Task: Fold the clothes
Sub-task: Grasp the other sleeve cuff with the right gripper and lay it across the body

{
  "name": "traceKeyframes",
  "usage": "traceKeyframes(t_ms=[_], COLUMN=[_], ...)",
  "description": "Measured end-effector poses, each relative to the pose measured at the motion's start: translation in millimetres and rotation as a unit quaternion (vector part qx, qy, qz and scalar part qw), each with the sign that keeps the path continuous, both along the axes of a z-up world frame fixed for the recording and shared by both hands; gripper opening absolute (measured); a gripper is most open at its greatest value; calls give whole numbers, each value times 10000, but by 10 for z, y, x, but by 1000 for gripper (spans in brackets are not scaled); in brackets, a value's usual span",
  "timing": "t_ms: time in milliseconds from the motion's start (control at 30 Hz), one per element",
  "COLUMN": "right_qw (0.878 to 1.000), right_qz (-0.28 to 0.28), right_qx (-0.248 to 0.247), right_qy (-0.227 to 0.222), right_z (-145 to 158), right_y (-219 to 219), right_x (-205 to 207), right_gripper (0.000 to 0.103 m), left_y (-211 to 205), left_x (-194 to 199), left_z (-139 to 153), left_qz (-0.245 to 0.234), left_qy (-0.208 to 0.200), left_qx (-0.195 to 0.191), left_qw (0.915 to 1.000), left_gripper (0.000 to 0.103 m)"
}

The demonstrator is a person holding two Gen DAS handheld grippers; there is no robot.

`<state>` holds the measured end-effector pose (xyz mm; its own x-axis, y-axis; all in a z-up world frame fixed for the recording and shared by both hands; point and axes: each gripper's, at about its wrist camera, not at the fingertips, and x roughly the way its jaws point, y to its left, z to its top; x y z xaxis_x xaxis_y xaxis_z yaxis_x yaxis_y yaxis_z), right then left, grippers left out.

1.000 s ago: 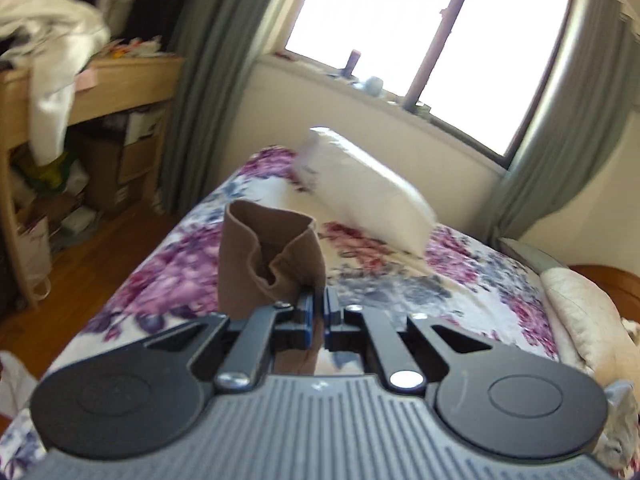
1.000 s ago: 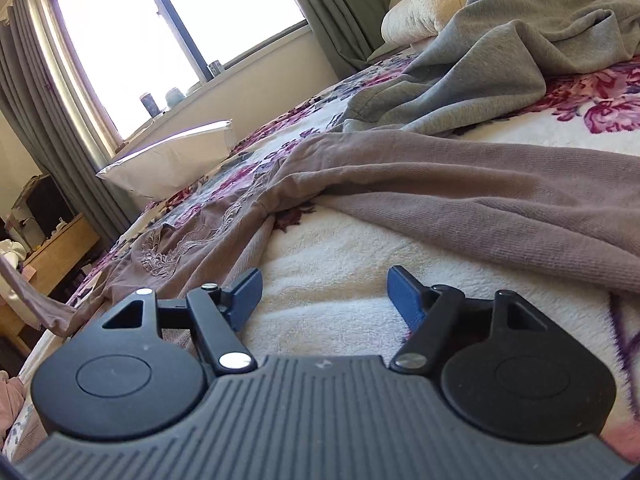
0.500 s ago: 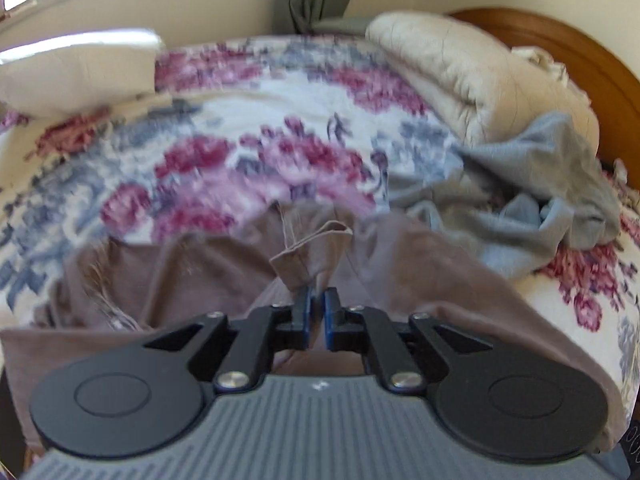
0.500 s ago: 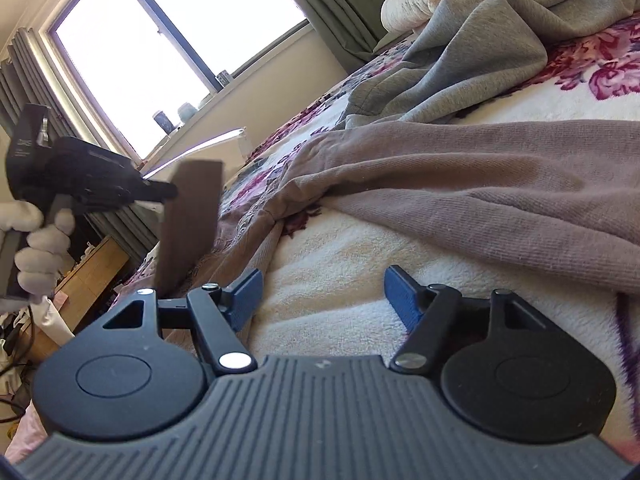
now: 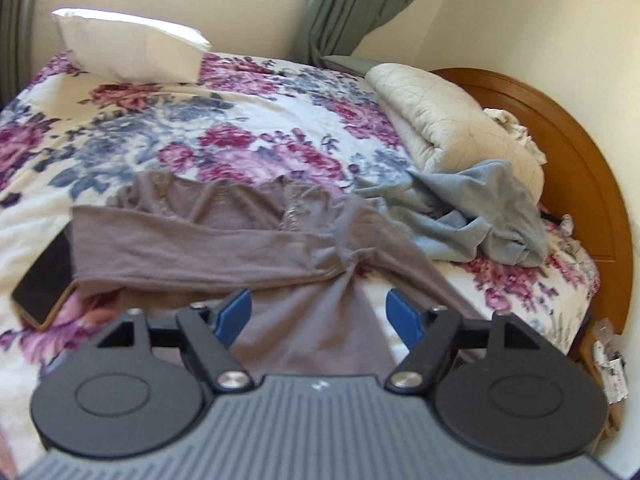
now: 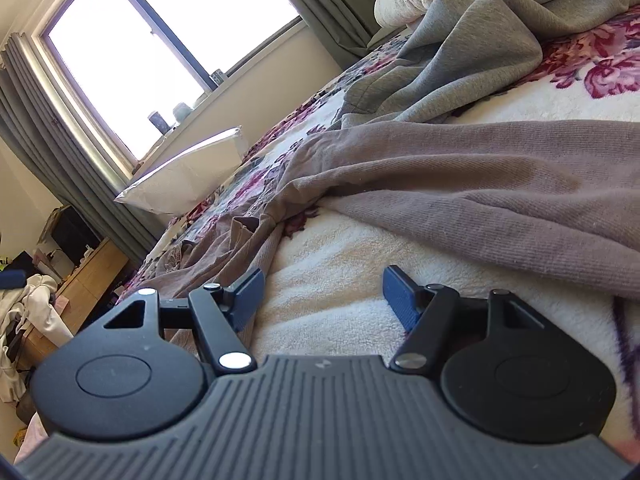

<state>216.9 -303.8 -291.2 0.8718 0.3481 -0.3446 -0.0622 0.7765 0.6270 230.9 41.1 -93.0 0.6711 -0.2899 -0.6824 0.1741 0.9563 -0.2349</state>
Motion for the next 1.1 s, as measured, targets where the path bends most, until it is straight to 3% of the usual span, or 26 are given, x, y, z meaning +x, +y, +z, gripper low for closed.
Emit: traceKeyframes(t_ms=[133,200,300,467,600,667,700,733,767,900,1000,1100], right_qw=[9931,9877,9774,9643,9447,9396,9399,9407,9414,9415,9539,9773], right_qz=[-843,-1275,-1811,-2117,-2345,-2469,-2484,-2512,-2543,-2681,-2398,-1646], right_qx=[798,899,1021,1461,2189,2253,2212,2116,2013,1908,1765,1335], right_qy=[-161,66,387,631,677,741,773,847,926,723,367,35], right_z=[99,35,-68,-293,-478,-480,-473,-451,-427,-151,243,741], right_y=[-450,-723,-1125,-1533,-1631,-1617,-1609,-1608,-1607,-1594,-1542,-1343], right_x=[-815,-1116,-1483,-1485,-1457,-1472,-1469,-1449,-1427,-1351,-1060,-458], right_gripper=[69,67,60,61,58,55,45,21,7,6,6,6], left_y=[392,532,551,352,375,368,365,374,384,518,651,742], left_x=[-239,-222,-182,-107,-85,-150,-173,-196,-218,-301,-387,-462], left_z=[-326,-433,-464,-466,-589,-603,-603,-614,-626,-700,-682,-616], left_qz=[420,629,565,299,201,155,123,108,96,261,391,392], left_qy=[431,775,858,927,1300,1256,1232,1226,1221,1275,1281,1122], left_qx=[-18,-143,-293,-282,-988,-990,-1020,-1060,-1098,-1149,-1139,-1187], left_qw=[9982,9949,9943,9948,9864,9870,9871,9867,9864,9848,9844,9858], left_gripper=[72,71,71,71,71,71,71,71,71,71,71,72])
